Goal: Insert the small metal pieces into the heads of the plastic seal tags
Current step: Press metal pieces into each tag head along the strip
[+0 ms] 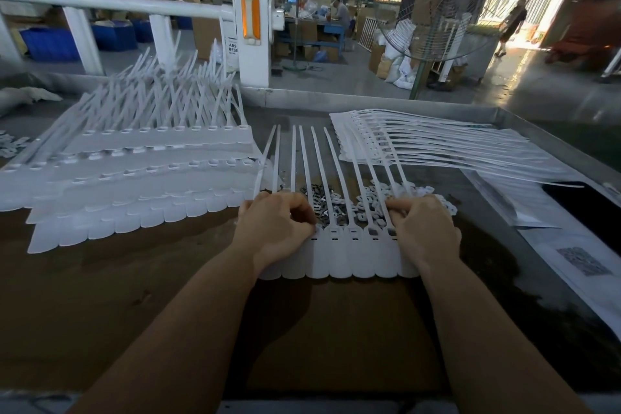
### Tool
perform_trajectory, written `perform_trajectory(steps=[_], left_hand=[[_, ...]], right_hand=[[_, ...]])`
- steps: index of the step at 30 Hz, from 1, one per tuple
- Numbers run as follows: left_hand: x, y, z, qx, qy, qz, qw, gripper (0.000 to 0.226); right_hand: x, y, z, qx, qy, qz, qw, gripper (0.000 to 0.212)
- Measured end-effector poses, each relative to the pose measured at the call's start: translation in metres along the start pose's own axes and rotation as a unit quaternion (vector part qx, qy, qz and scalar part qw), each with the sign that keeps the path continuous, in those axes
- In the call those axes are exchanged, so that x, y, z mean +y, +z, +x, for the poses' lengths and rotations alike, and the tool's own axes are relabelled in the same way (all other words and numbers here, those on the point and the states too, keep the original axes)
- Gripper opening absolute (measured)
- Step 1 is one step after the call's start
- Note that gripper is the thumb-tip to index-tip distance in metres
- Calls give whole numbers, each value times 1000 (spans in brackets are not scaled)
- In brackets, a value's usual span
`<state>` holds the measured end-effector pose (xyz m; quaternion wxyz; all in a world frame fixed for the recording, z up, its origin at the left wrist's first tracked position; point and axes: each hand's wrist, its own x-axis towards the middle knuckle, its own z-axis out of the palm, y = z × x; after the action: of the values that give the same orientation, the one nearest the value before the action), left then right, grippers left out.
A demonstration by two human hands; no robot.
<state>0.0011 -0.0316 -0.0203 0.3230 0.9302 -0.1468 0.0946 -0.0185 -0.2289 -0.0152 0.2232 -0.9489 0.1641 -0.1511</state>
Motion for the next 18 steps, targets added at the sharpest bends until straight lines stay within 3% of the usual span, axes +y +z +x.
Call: perform_trajectory(steps=[5,18], left_hand=[[1,0,0,1,2,5,1000,23],[1,0,0,9,2,3,1000,23]], right_hand=[[-1,-2,2,-9,-5,6,1000,24],[2,3,-4,102,-28,82,991,9]])
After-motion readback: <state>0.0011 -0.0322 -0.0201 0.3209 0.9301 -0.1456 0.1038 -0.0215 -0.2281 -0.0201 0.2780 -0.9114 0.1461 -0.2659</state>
